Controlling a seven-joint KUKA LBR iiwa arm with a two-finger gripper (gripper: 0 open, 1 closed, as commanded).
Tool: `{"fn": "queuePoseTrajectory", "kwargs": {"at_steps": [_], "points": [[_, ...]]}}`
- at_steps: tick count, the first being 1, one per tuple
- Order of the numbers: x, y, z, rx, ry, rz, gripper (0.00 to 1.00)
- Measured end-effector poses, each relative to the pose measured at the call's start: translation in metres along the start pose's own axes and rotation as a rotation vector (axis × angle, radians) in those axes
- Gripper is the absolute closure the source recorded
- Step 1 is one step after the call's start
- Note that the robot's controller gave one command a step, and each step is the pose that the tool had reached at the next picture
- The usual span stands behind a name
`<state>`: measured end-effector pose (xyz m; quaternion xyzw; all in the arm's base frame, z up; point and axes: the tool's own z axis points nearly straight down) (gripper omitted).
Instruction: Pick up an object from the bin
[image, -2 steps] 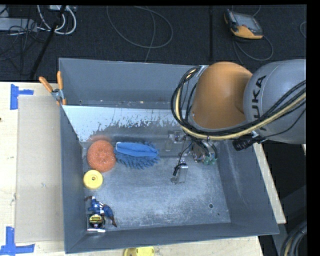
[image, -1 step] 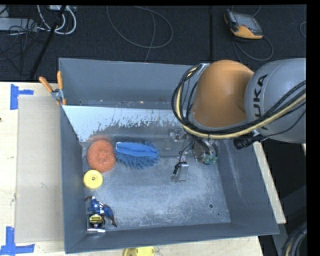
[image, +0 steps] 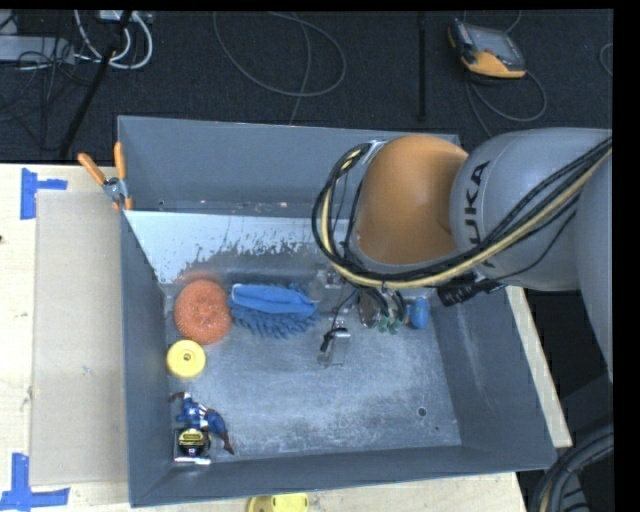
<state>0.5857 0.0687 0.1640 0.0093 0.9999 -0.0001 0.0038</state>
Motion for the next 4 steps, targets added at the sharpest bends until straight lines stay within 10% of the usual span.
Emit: {"fn": "queuePoseTrajectory", "kwargs": {"at_steps": [2, 3, 4], "points": [[-0.009, 0.015, 0.021, 0.001, 0.014, 0.055, 0.0], [-0.021, 0.021, 0.015, -0.002, 0.0, -0.213, 0.0], [-0.02, 0.017, 0.038, -0.002, 0.007, -0.131, 0.0]]}}
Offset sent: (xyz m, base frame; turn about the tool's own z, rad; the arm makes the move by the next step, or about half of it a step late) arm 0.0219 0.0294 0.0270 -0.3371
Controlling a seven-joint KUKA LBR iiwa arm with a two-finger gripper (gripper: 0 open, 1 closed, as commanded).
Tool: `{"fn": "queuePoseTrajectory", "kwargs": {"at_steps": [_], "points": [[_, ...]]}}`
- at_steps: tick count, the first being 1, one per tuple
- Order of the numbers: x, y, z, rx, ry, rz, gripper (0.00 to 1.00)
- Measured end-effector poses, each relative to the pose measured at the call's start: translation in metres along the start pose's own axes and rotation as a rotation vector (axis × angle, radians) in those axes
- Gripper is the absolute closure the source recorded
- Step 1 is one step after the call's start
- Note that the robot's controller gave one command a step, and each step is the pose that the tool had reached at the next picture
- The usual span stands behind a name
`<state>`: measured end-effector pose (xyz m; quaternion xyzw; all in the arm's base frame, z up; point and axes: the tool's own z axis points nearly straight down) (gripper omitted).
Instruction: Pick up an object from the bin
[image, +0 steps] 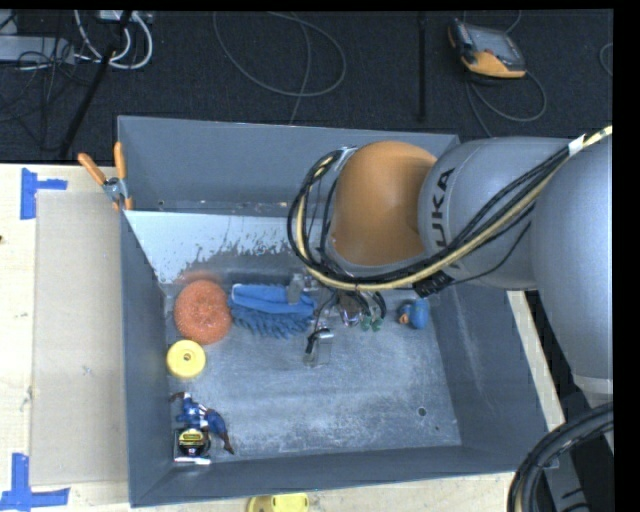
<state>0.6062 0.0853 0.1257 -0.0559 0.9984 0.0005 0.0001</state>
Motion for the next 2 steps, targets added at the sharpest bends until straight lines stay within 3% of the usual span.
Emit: {"fn": "queuePoseTrajectory", "kwargs": {"at_steps": [1, 2], "points": [[-0.01, 0.0089, 0.0534, -0.001, -0.005, 0.226, 1.0], [-0.01, 0.0089, 0.0534, -0.001, -0.005, 0.226, 1.0]]}}
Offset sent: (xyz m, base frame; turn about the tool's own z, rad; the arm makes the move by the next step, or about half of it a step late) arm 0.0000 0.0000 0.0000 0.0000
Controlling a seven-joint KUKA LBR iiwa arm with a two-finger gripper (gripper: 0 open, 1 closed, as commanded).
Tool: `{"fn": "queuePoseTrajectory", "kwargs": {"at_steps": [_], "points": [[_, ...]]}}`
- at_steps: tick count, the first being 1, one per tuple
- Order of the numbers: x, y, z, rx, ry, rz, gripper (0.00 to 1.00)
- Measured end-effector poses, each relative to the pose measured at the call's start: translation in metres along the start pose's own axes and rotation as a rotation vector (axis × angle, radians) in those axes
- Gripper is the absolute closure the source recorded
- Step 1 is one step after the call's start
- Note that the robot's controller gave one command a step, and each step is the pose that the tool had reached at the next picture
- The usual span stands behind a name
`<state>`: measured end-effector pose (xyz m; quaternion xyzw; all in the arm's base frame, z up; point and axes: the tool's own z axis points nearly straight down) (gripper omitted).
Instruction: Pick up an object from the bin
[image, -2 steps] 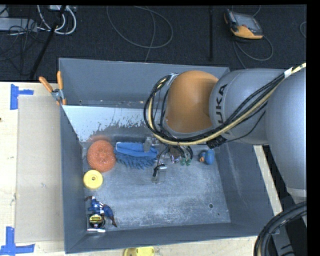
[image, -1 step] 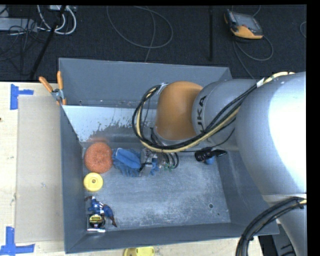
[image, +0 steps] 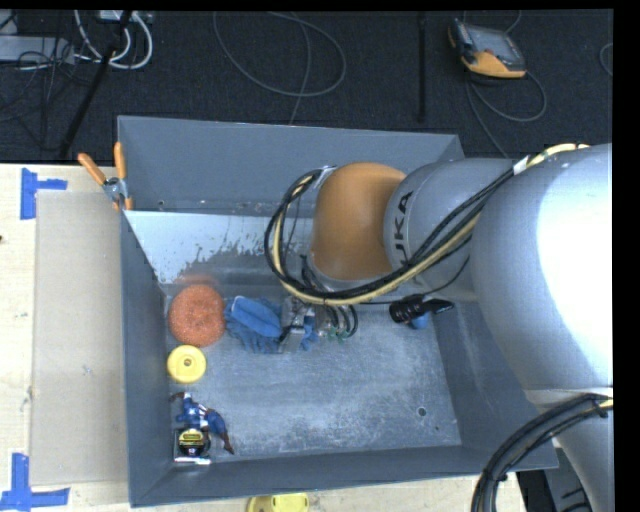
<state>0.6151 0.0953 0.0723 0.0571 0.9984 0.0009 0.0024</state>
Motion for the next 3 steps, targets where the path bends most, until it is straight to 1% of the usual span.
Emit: {"fn": "queuePoseTrajectory", "kwargs": {"at_steps": [1, 2, 3], "points": [[0.03, 0.0, -0.044, 0.005, 0.015, -0.011, 1.0], [0.03, 0.023, -0.074, 0.0, 0.0, 0.014, 1.0], [0.036, 0.018, -0.125, 0.004, 0.011, -0.011, 1.0]]}}
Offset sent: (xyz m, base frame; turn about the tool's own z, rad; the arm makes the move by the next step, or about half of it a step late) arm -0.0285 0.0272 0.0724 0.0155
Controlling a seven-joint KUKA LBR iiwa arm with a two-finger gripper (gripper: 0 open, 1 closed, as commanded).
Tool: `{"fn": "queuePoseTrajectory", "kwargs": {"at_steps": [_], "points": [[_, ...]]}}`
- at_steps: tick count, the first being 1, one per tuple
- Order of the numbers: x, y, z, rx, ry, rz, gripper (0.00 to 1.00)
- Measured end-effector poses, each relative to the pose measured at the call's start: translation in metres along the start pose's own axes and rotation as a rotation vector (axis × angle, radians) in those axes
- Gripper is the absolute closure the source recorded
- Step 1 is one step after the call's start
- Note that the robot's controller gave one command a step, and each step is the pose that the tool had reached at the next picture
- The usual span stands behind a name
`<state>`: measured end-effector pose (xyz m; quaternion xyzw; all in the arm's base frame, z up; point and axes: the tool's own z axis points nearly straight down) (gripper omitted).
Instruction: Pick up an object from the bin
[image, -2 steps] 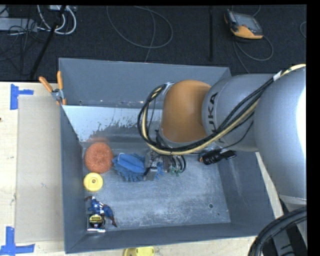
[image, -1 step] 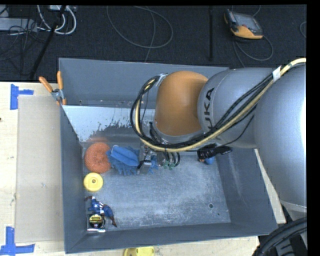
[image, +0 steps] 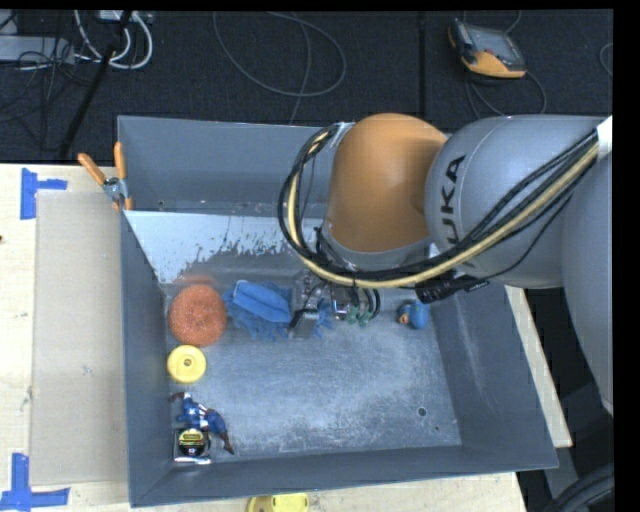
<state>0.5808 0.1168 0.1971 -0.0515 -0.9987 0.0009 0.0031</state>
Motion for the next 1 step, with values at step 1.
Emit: {"fn": "queuePoseTrajectory", "kwargs": {"at_steps": [1], "points": [[-0.0207, -0.0066, -0.0265, -0.005, -0.015, 0.017, 1.0]]}}
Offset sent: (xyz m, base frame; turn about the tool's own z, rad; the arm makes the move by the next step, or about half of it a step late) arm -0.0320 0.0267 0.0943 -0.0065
